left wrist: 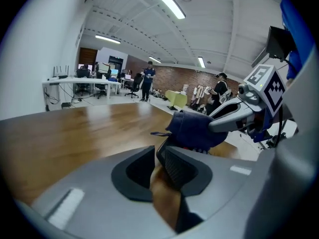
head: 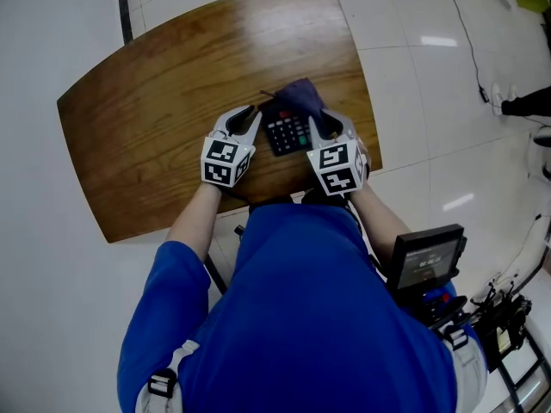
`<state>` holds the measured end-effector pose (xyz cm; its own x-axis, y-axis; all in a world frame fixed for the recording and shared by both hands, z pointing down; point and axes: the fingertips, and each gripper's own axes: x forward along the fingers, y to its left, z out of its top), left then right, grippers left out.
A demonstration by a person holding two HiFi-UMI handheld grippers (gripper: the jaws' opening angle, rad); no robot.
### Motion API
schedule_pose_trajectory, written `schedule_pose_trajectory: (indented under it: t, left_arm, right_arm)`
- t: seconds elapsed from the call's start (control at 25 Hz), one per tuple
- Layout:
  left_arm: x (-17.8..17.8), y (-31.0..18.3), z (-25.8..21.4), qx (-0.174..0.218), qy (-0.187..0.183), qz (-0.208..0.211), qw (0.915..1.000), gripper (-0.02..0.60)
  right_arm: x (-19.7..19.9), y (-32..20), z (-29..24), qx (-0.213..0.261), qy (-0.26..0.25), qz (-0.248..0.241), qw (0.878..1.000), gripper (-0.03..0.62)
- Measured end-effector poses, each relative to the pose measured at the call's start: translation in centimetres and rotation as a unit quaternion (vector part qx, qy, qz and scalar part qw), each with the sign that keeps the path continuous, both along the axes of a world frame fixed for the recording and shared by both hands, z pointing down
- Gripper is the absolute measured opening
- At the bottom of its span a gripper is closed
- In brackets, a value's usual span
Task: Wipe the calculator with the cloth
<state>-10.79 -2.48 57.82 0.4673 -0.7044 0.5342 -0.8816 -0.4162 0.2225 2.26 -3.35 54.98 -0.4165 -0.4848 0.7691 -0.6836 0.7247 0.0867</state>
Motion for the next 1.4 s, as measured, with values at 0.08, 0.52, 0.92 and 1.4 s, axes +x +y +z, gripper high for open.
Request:
schedule_pose_trajectory:
  t: [0.08,0.52,0.92,1.4]
  left_arm:
    - [0.8,-0.3,0.3,-0.008,0.013,0.024,0.9996,0.087]
    - [2.2,-0.6,0.5,-0.027,0.024,0.063,0.9974,0.097]
    - [2.5,-0.8,0.2,-0.038,0.040,0.065,0.9964,0.097]
    - [3.0,-1.0,-0.1,-0.057,0.103,0.059,0.9913,0.061]
  right_arm:
    - [0.1,0.1,0.2,-0.001,-0.001,0.002,1.000,0.061]
    - [-0.1,1.2,2.3,-0.045,0.029,-0.035,0.998,0.091]
    - [-0.3,0.5,3.5,-0.050,0.088,-0.055,0.993,0.133]
    - [-0.7,0.7,3.2,-0.049,0.107,-0.053,0.992,0.069]
